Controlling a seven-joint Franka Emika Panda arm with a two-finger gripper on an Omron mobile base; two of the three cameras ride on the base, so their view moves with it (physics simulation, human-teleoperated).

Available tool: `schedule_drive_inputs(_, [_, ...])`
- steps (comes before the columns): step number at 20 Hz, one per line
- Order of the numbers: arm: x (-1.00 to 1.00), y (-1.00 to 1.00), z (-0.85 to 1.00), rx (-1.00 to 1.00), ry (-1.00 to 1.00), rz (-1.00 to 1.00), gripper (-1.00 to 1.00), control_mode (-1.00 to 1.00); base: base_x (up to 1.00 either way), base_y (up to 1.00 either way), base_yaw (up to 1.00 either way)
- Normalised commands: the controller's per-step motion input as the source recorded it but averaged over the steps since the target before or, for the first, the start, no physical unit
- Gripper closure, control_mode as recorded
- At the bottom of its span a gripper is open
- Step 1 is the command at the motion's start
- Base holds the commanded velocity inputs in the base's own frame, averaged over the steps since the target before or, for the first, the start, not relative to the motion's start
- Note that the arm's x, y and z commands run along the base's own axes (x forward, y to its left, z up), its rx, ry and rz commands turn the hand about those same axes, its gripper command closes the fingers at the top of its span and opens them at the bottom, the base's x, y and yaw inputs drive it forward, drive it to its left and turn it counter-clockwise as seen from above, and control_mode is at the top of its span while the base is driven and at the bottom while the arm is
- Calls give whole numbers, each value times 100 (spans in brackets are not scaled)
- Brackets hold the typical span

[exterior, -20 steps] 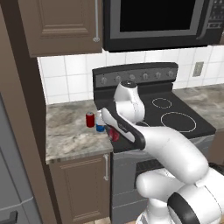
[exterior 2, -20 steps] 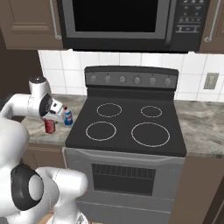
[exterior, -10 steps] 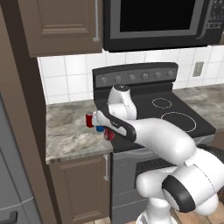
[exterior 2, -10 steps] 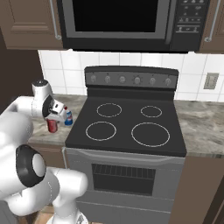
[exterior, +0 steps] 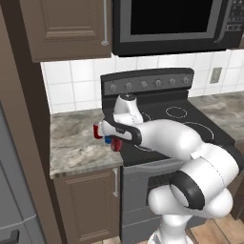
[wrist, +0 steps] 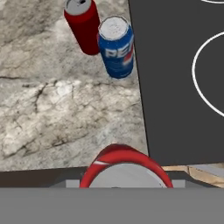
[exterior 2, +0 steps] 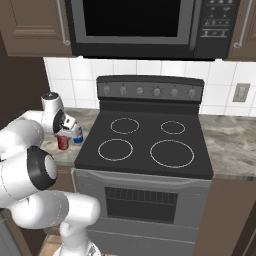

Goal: Four empty soda cans are scattered around the kitchen. Gather all the cans and cluster them next to the stove for recycling.

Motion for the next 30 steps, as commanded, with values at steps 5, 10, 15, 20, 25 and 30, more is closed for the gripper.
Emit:
schedule_drive_inputs(5, [24, 0, -18, 0, 0, 0, 100, -100, 0, 0, 0])
schedule_drive_inputs(10, [18, 2, -24, 0, 0, 0, 100, -100, 0, 0, 0])
schedule_drive_inputs(15, [14, 2, -22, 0, 0, 0, 100, -100, 0, 0, 0])
schedule_drive_inputs(20, [11, 2, -20, 0, 0, 0, 100, -100, 0, 0, 0])
schedule_drive_inputs(25, [17, 3, -19, 0, 0, 0, 100, -100, 0, 0, 0])
schedule_drive_inputs(30, [20, 1, -19, 0, 0, 0, 100, -100, 0, 0, 0])
